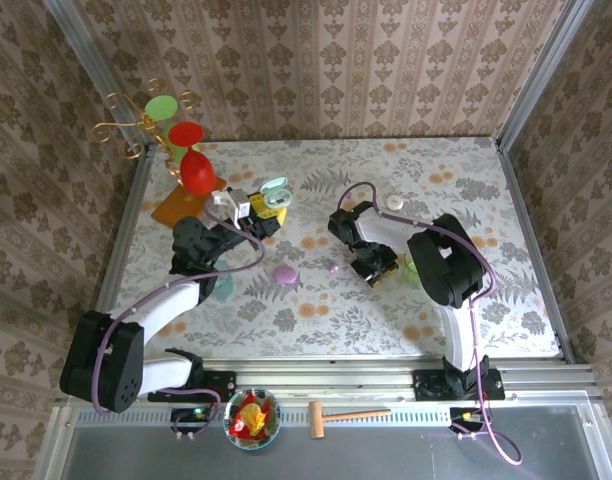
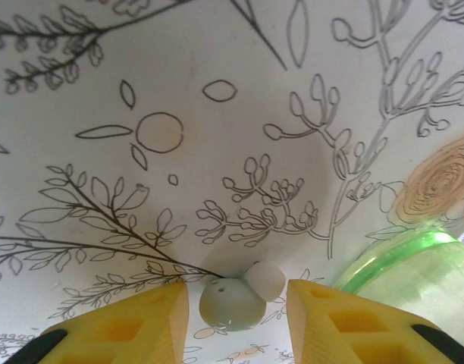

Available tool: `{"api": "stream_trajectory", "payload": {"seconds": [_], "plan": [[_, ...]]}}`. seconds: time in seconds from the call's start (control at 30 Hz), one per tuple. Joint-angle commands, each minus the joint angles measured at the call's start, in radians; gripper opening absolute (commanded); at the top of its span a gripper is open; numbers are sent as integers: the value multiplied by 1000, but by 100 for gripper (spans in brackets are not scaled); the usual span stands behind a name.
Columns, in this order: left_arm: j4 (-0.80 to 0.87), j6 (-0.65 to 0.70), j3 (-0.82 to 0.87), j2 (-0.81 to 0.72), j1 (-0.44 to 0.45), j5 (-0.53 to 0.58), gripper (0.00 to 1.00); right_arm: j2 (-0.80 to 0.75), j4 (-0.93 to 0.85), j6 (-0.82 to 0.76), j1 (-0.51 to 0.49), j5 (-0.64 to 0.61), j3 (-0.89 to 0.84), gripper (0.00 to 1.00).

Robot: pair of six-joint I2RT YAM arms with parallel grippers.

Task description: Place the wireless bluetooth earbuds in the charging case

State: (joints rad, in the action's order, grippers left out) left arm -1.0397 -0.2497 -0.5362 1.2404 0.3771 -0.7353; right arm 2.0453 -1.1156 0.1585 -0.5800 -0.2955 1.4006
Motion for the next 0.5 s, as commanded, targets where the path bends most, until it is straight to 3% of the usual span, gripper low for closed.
{"api": "stream_trajectory", "payload": {"seconds": [0.0, 0.2, 0.47], "plan": [[-21, 21, 6, -22, -8, 6, 30, 35, -47, -13, 5, 6, 17, 36], [-23, 21, 7, -21, -8, 9, 30, 18, -44, -11, 5, 21, 19, 26], [-27, 18, 8, -21, -9, 10, 30, -44, -20, 0, 2, 130, 45, 25]]}}
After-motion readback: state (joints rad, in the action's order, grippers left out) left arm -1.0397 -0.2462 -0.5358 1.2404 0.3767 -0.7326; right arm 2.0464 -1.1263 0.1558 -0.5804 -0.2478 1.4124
